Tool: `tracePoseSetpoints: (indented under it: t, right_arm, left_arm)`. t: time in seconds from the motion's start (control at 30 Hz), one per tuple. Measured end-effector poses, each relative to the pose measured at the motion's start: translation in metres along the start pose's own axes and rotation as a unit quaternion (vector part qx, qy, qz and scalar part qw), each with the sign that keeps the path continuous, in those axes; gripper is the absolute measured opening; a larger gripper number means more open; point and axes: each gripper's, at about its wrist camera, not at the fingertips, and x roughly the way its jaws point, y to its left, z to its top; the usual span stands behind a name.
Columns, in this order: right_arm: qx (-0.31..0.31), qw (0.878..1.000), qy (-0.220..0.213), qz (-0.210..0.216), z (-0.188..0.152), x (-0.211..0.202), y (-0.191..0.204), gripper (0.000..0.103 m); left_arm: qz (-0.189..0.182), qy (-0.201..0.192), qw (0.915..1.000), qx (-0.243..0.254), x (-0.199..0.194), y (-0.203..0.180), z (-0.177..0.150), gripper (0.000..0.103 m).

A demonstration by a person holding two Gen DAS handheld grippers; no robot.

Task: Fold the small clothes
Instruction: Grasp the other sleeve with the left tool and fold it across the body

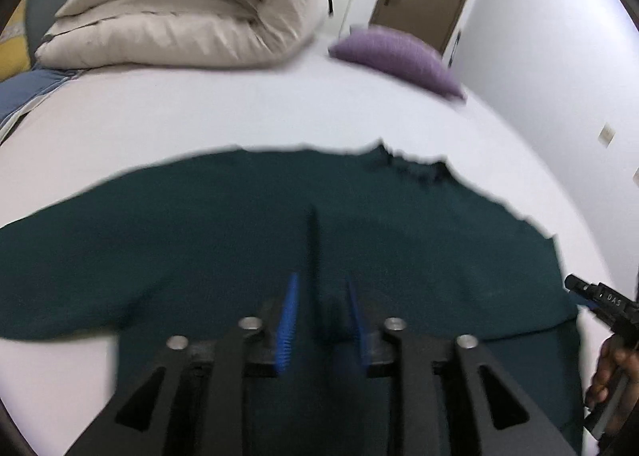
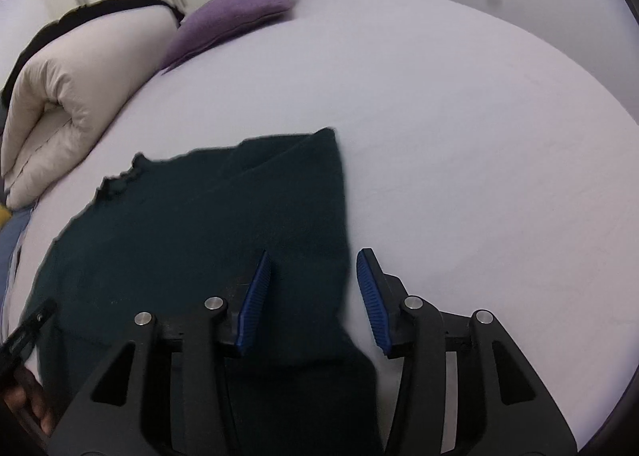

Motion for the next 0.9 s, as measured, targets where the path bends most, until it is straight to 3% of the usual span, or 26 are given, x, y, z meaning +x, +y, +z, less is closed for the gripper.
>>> tracePoseSetpoints:
  t: [0.07,0.1,0.17,0.27,0.33,0.47,0.53,0.7,0.77,0.83,0.9]
  right_arm:
    - [0.022,0.999,-0.023,0.033,-0.004,-0.03,-0.003,0.045]
    - [0.022,0.999,-0.032,0.037,-0.005,-0.041,-0.003,0.045]
    - [0.017,0.997,-0.042,0.063,-0.015,-0.064,0.005,0.045]
    - [0.005,0.994,-0.031,0.107,-0.033,-0.084,0.027,0.046]
    - [-0.002,0.99,-0.017,0.139,-0.049,-0.094,0.044,0.046]
    - [-0.021,0.981,0.023,0.193,-0.086,-0.1,0.087,0.046]
    - [-0.026,0.977,0.04,0.21,-0.103,-0.1,0.104,0.046]
    - [-0.034,0.971,0.069,0.225,-0.134,-0.104,0.133,0.046]
    - [-0.037,0.971,0.069,0.227,-0.144,-0.111,0.138,0.046]
    - [-0.04,0.971,0.07,0.227,-0.147,-0.115,0.14,0.046]
    - [-0.036,0.97,0.071,0.229,-0.156,-0.118,0.139,0.046]
  left_arm:
    - [0.0,-0.029,0.9994,-0.02,-0.034,0.025,-0.003,0.064]
    - [0.001,-0.049,0.9978,-0.044,-0.058,0.052,-0.007,0.068]
    - [0.003,-0.063,0.9943,-0.086,-0.086,0.094,-0.014,0.068]
    - [0.014,-0.073,0.979,-0.19,-0.12,0.181,-0.032,0.068]
    - [0.017,-0.078,0.957,-0.279,-0.138,0.242,-0.055,0.068]
    - [0.0,-0.088,0.916,-0.391,-0.154,0.312,-0.087,0.068]
    - [-0.023,-0.092,0.8922,-0.441,-0.152,0.333,-0.1,0.068]
    - [-0.059,-0.121,0.8447,-0.518,-0.141,0.361,-0.112,0.068]
    - [-0.065,-0.137,0.8297,-0.537,-0.138,0.37,-0.11,0.067]
    - [-0.065,-0.141,0.8178,-0.554,-0.13,0.382,-0.105,0.058]
    - [-0.062,-0.137,0.8032,-0.576,-0.12,0.398,-0.1,0.037]
